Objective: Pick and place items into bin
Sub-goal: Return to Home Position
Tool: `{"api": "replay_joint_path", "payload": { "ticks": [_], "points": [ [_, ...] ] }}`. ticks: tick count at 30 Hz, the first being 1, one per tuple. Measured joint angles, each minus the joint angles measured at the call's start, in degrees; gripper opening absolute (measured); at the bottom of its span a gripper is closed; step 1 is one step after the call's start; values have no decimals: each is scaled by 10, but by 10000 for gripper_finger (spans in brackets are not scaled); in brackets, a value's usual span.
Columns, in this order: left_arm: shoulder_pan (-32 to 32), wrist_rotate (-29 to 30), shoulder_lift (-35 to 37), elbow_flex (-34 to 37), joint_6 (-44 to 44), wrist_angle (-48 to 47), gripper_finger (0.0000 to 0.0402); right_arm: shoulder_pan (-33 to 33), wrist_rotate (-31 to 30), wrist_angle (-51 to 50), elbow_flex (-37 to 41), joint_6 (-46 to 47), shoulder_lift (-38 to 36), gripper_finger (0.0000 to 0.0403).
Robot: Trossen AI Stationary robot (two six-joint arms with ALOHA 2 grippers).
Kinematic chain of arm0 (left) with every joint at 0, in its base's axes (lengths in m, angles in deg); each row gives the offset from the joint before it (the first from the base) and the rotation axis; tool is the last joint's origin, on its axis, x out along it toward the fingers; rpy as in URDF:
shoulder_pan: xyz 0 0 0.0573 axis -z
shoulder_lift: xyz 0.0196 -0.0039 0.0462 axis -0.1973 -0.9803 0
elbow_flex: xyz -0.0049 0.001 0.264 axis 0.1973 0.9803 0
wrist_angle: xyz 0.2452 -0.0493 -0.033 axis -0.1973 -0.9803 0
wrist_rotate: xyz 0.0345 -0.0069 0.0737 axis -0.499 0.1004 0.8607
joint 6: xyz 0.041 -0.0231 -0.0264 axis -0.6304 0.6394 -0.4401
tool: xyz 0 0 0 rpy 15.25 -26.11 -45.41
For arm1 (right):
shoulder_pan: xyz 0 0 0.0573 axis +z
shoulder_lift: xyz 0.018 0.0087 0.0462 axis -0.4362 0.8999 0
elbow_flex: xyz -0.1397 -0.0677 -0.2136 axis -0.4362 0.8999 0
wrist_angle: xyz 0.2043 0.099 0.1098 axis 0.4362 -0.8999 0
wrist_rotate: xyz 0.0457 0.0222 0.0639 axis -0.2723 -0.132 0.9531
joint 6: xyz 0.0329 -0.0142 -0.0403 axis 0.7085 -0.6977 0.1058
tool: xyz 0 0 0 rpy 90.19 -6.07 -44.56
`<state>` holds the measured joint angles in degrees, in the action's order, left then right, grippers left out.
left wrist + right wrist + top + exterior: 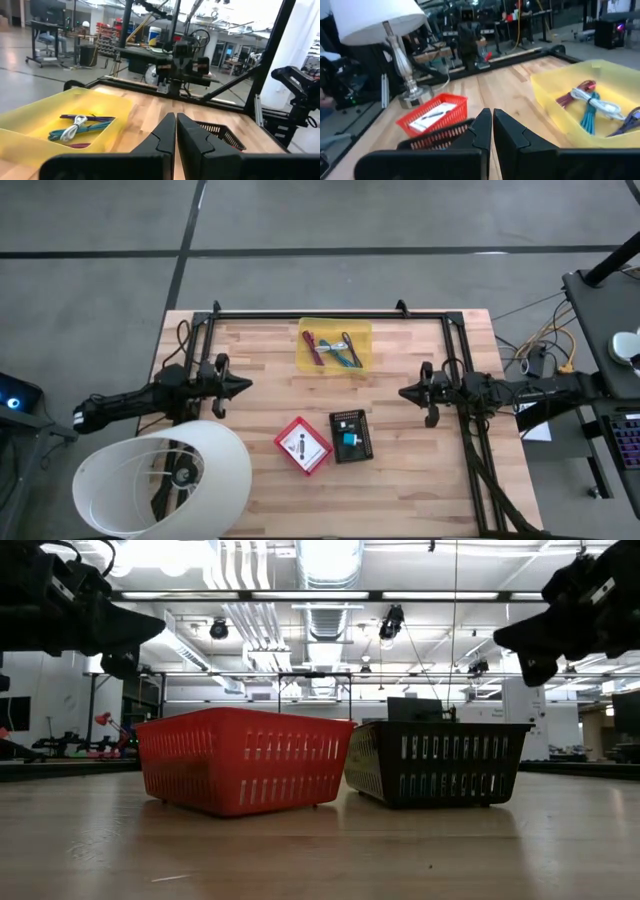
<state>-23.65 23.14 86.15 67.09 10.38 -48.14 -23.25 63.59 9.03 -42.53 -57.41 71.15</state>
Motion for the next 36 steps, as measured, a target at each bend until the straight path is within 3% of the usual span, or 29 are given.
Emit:
{"api": "replay_joint_path", "payload": {
  "ticks": [6, 16, 22, 36],
  "points": [
    [0, -2, 11, 0, 0, -1, 0, 0, -4, -45, 0, -23, -31, 8],
    [0, -2, 7, 0, -1, -1, 0, 0, -4, -45, 0, -44, -57, 8],
    [0, -2, 8, 0, -60, 3, 0, 0, -2, -27, 0, -61, -67, 8],
    [0, 2, 5, 0, -61, 0, 0, 0, 0, -27, 0, -90, -67, 8]
  ]
}}
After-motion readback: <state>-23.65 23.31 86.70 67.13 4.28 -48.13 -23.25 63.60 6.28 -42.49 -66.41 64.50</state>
